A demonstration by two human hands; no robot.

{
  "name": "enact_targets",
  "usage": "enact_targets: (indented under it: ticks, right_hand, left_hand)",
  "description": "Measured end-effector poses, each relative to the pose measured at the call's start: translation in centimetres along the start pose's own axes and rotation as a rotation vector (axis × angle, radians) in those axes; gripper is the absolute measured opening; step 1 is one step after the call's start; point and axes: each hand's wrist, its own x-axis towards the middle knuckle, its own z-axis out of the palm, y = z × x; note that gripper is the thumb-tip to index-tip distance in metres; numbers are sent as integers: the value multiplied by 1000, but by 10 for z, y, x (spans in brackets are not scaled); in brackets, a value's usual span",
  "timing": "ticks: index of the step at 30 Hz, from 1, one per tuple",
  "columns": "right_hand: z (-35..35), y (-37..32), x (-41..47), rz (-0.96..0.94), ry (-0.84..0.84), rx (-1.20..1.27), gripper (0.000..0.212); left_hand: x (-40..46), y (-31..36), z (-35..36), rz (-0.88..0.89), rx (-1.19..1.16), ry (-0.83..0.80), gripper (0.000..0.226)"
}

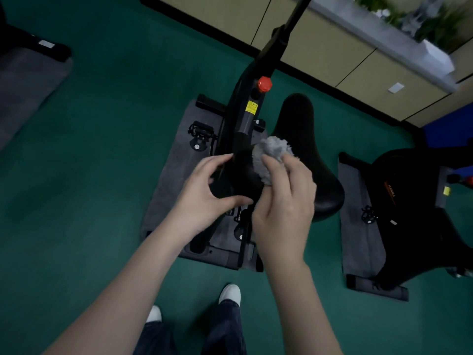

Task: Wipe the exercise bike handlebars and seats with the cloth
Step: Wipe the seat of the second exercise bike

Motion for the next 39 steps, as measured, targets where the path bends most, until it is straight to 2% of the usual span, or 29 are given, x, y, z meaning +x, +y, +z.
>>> enact_targets:
  ticks: [2,8,13,16,19,23,29,33,36,39]
  right_hand:
    - [-9,13,4,-16,-43,-10,33]
    - [-10,15,17,95,-24,24,24]
    - [-8,12,24,-68,-86,-38,27]
    - [-19,29,19,-65,-70,4,21]
    - [-34,53,12,158,-13,22,17]
    - [-62,74,19,453,-62,73,15]
    - [-118,81,29,681,-69,266,18]
    - [-155,93,12,884,-83,473,22]
    - [-175,115,-10,942,-75,473,24]
    - [-200,142,-29,990,-38,455,21]
  left_hand:
    - [1,-1,-1,6,28,-10,85]
    - [3,1,-4,-9,56,-23,85]
    - [2,1,-4,-1,87,-22,80]
    - [-1,7,-7,-8,132,-32,86]
    - [-5,20,-10,-6,210,-49,92]
    - [-11,46,-10,39,321,-63,82]
    - [-22,95,8,152,481,-137,73]
    - [-35,122,39,184,568,-249,77]
    - [-42,134,67,215,640,-313,77]
    - [-46,145,102,256,717,-372,67]
